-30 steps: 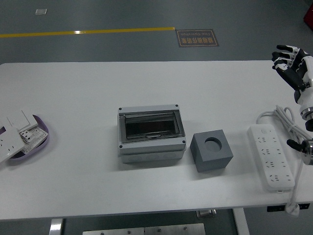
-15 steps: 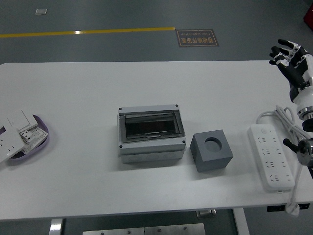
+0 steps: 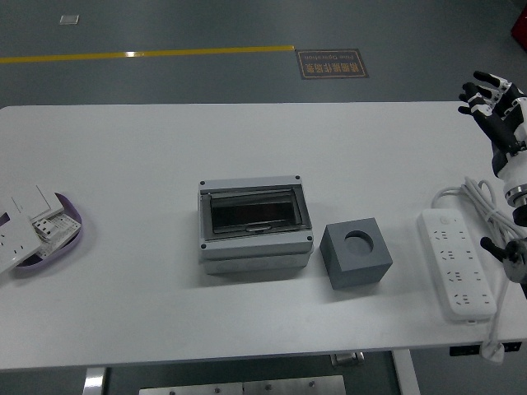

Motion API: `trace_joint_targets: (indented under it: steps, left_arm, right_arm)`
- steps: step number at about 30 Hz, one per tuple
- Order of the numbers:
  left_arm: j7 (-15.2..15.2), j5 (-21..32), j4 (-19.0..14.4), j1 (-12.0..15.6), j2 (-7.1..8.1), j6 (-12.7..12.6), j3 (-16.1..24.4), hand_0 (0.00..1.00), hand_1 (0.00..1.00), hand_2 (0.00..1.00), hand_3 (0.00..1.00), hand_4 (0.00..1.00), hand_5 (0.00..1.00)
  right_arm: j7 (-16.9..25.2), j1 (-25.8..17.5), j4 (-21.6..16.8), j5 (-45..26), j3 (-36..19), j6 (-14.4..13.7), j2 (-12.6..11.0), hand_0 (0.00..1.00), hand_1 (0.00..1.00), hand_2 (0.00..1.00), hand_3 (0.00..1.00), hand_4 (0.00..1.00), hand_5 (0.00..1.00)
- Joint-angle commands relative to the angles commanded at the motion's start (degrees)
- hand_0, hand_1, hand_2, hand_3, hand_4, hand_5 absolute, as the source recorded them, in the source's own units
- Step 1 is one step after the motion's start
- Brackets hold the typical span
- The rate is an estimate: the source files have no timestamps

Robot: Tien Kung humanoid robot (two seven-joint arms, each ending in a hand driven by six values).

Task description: Pick up the cylinder from the cube,place it in the box,flap close box

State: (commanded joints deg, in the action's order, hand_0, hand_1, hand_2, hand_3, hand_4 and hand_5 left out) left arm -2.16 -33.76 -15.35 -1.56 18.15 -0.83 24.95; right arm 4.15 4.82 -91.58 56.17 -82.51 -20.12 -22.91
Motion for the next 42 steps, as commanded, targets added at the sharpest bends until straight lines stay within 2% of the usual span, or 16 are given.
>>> trace_joint_targets:
  steps: [11,42]
  left_arm:
    - [0.11,0.08,0.19,-0.97,-0.52,0.31,1.21,0.596,0.623,0.616,0.635,0.692,0.216]
    - [-0.08,1.02,0.47,-1.85,-1.47,0.29,0.38,0.597,0.623,0.616,0.635,0.69,0.212]
  right_arm:
    - [0.06,-0.81,0.53,-0.5,-0.99,0.24,0.12,0.632,0.645,0.648,0.683,0.756,0.334]
    - [0.8,-0.82,1.23,-1.58,-0.72,0.32,0.11,0.623,0.636,0.641,0.676,0.752,0.323]
